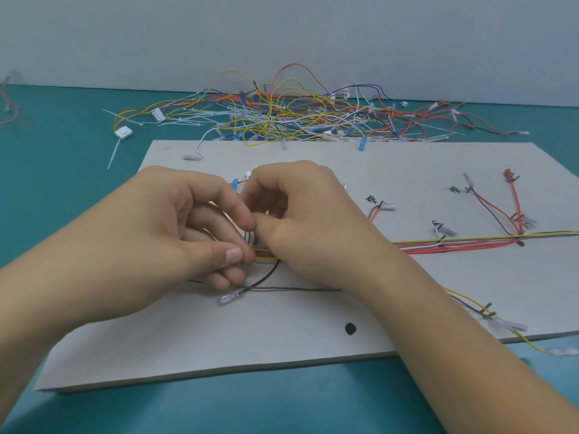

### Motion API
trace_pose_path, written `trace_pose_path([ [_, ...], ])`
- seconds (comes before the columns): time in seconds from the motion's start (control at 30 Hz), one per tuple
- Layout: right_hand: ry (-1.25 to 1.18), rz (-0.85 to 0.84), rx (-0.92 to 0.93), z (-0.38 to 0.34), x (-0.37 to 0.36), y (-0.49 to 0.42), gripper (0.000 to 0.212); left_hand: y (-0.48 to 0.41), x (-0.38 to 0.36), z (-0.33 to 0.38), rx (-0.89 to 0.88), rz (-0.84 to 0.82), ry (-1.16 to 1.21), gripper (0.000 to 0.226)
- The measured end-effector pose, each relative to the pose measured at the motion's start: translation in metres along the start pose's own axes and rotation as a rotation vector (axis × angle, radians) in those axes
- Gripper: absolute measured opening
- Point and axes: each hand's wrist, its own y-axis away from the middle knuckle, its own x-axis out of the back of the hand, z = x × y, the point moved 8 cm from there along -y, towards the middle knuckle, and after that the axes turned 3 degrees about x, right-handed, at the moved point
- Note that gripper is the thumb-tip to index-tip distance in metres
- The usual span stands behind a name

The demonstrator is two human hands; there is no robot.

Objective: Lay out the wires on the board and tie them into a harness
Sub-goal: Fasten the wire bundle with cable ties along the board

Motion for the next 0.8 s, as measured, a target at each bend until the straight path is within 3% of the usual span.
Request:
trace_pose_path([
  [0.23, 0.008, 0.025, -0.003, 0.000, 0.005, 0.000, 0.019, -0.001, -0.005, -0.004, 0.065, -0.045, 0.012, 0.017],
  [0.5, 0.004, 0.034, -0.022, 0.001, 0.009, -0.001, 0.022, -0.001, -0.002, -0.005, 0.020, -0.061, -0.094, 0.008],
  [0.8, 0.010, -0.017, -0.022, -0.001, 0.003, 0.000, 0.019, 0.000, 0.003, -0.003, 0.063, -0.053, 0.027, 0.015],
])
